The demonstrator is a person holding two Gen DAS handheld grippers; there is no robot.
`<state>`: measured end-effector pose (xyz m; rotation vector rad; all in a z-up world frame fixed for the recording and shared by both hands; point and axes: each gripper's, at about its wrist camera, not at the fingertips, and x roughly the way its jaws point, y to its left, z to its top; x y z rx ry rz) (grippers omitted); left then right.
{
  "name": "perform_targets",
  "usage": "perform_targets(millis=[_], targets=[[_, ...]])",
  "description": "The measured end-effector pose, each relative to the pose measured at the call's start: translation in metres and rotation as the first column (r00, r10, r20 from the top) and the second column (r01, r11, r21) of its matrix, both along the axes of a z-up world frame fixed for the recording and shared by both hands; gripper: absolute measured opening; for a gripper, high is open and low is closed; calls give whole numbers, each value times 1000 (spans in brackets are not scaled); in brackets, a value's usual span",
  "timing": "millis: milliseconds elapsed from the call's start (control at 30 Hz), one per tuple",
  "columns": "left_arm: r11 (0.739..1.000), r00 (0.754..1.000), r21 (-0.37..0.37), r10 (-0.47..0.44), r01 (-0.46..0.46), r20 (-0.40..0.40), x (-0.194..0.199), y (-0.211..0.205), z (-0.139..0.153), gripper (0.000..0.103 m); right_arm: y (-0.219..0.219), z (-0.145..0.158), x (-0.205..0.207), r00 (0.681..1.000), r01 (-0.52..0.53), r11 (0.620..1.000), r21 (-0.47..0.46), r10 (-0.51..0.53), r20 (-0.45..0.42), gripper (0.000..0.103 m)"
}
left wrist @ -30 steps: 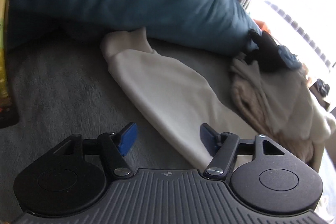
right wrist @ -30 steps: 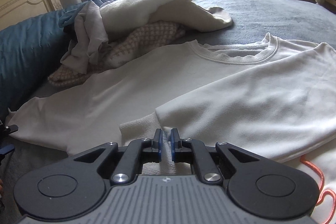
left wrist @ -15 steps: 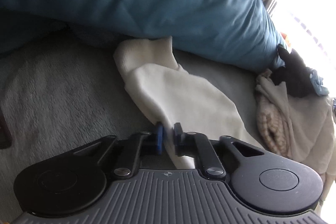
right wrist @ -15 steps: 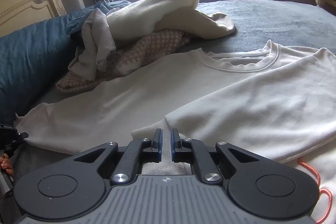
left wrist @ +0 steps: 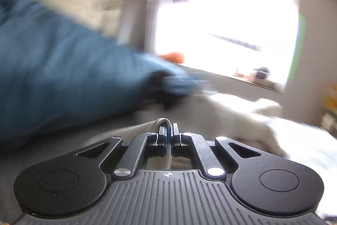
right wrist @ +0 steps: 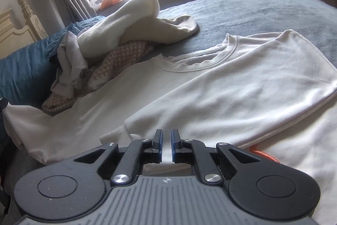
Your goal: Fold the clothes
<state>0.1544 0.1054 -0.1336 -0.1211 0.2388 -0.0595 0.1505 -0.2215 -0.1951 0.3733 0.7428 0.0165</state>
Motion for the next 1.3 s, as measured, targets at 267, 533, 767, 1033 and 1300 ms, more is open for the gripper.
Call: perform_targets(millis=[267, 533, 767, 1033, 1300], targets=[[874, 859, 107, -431, 473, -276, -46, -122, -60, 22, -31, -6, -15, 997, 75, 996, 37, -75, -17, 8], [857, 825, 71, -466, 511, -321, -55, -113, -81, 31, -29, -7, -11, 1000, 20, 990, 139, -18, -12, 9], [912, 851, 35, -367, 408, -376, -59, -88, -92, 32, 47, 26, -6, 948, -294, 954, -62, 299, 113, 27], [959, 869, -80, -279, 271, -408, -61, -43, -94, 32, 150, 13, -1, 773, -543, 714, -442, 630, 68, 50], [958, 871, -65, -283, 281, -401, -62, -44, -97, 32, 179, -23, 10, 770, -532, 595, -603, 636, -52, 51]])
